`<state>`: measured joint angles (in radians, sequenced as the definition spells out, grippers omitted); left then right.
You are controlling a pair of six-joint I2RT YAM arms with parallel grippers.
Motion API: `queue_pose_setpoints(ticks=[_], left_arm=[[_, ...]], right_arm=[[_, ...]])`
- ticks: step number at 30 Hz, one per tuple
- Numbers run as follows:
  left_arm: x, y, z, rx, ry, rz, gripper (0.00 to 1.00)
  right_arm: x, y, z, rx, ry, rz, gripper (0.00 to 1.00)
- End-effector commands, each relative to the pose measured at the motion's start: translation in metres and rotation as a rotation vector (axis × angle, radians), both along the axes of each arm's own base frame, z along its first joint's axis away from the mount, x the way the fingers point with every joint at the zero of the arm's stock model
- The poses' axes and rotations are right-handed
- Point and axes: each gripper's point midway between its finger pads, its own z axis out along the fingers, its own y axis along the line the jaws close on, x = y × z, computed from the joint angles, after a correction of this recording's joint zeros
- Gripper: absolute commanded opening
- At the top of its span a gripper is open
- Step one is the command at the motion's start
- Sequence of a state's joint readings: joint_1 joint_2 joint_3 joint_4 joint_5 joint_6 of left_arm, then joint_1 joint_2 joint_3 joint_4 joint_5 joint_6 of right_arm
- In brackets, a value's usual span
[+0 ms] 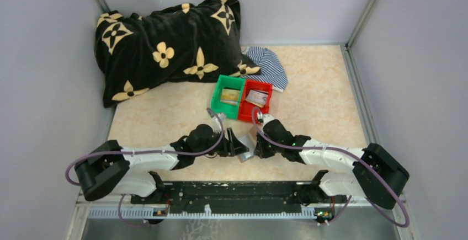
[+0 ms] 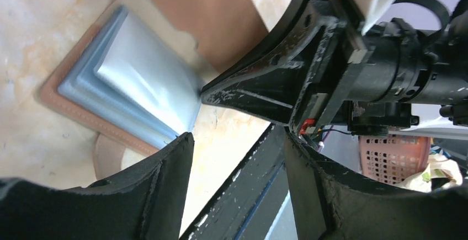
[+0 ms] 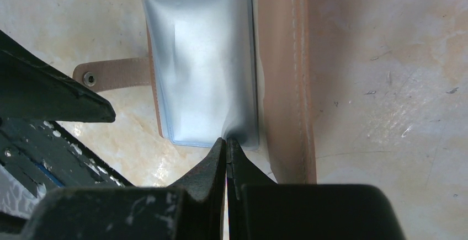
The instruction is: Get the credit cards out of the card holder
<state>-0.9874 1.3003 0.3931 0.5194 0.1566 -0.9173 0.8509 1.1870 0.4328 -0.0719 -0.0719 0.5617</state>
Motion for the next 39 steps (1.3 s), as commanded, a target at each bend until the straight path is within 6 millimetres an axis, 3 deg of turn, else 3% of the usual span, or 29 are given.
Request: queue_pose_setpoints(ticks=[1,5,9,12,29,34,39], left_arm=[[-0.010,0.000,-0.010,-0.038,0.115,0.037,0.66],[-0.014,0.010,-0.044,0.016,0.223,0.099,0.62],[-0.002,0.027,-0.075,0.088,0.258,0.226,0.60],[0.000,0.036,-0.085,0.080,0.295,0.258,0.58],[0.017,0.070,-0.093,0.085,0.324,0.371,0.58],[0.025,0.072,-0.087,0.080,0.306,0.377,0.58],[0.032,0.073,-0.077,0.058,0.270,0.374,0.58]], right_arm=[[0.007,0.003,0.007,0.004,-0.043,-0.004,0.00],[0.007,0.004,0.012,0.009,-0.048,0.005,0.00],[0.009,0.001,0.020,0.006,-0.069,0.010,0.00],[0.012,-0.001,0.026,0.009,-0.083,0.003,0.00],[0.035,-0.009,0.051,0.027,-0.136,-0.052,0.00],[0.046,-0.012,0.032,-0.004,-0.114,-0.063,0.00],[0.041,-0.013,0.002,-0.029,-0.053,-0.057,0.00]])
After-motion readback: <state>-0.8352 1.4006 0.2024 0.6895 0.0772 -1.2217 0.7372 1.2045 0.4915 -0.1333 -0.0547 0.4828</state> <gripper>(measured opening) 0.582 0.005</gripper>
